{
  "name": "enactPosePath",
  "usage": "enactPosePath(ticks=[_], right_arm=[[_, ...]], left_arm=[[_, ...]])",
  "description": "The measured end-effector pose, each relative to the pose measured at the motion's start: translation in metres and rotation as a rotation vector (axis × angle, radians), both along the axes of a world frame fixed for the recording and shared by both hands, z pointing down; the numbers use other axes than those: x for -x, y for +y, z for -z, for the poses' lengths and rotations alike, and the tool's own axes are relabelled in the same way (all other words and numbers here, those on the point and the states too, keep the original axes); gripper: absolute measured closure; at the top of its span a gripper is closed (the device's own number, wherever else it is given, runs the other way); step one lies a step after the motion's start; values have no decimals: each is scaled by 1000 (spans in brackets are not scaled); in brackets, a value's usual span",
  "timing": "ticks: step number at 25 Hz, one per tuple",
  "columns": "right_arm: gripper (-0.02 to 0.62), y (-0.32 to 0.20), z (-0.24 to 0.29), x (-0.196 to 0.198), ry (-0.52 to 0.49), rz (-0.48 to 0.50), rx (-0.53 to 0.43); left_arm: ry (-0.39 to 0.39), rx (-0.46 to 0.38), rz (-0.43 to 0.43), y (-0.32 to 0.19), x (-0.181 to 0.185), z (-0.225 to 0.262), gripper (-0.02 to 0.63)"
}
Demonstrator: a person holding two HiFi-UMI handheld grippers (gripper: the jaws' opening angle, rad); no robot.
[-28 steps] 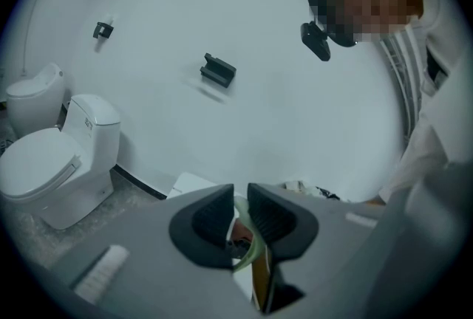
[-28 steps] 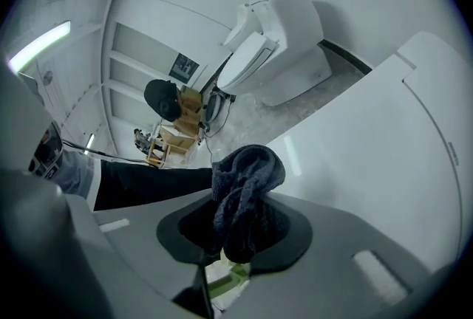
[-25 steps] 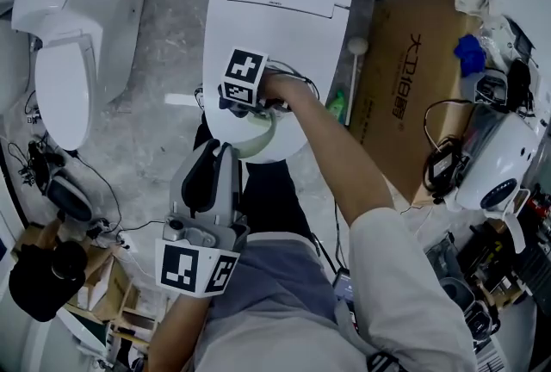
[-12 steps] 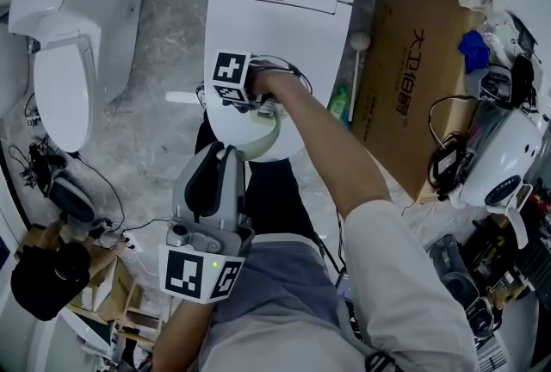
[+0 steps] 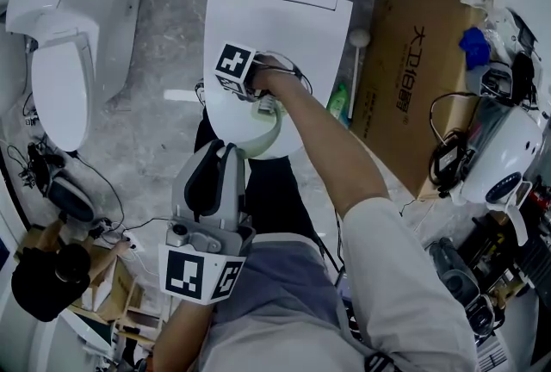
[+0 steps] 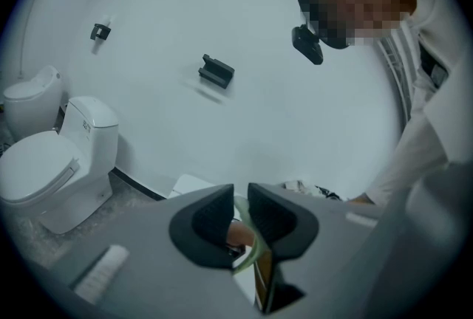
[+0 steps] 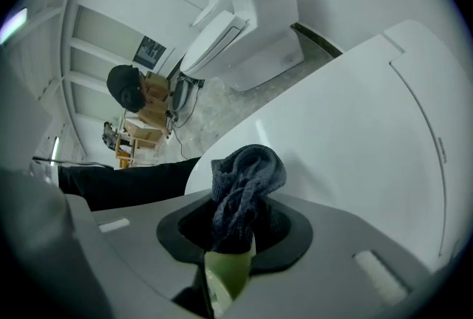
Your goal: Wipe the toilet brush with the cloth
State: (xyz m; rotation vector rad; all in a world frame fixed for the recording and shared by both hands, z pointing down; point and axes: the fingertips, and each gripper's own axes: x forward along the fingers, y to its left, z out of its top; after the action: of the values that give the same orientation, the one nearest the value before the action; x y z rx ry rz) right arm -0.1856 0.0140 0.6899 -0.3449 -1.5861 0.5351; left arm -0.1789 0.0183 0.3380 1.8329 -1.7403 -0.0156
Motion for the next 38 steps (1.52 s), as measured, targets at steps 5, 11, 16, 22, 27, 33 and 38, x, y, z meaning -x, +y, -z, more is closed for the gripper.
enactPosePath(ticks=[5,11,16,22,27,33,38], right_arm=[[495,-12,-1,-1,-2,-103,-4],[495,-26,-6,-2,-12,-222,-22],[495,-41,-11,-9,-19,-342,-44],[497,-54,-11,-20,-28,-453,-32],[497,-63,-15,-34,-23,-519,-45],[497,-71,-21,-59,-10,-606,-54],[497,-72,-23,-81,-19,-732,-10]], left_arm=[[2,-2,-2,-1,1,0,606],[-21,-6,-17,-2,0,0,606],[-38,-6,-27,-3,-1,0,606],[-47,-9,-35,-7,-3,1,606],[-50,-7,-38,-10,-4,1,606],[-55,-5,-34,-11,-4,0,606],[-60,-5,-31,-14,-4,0,606]])
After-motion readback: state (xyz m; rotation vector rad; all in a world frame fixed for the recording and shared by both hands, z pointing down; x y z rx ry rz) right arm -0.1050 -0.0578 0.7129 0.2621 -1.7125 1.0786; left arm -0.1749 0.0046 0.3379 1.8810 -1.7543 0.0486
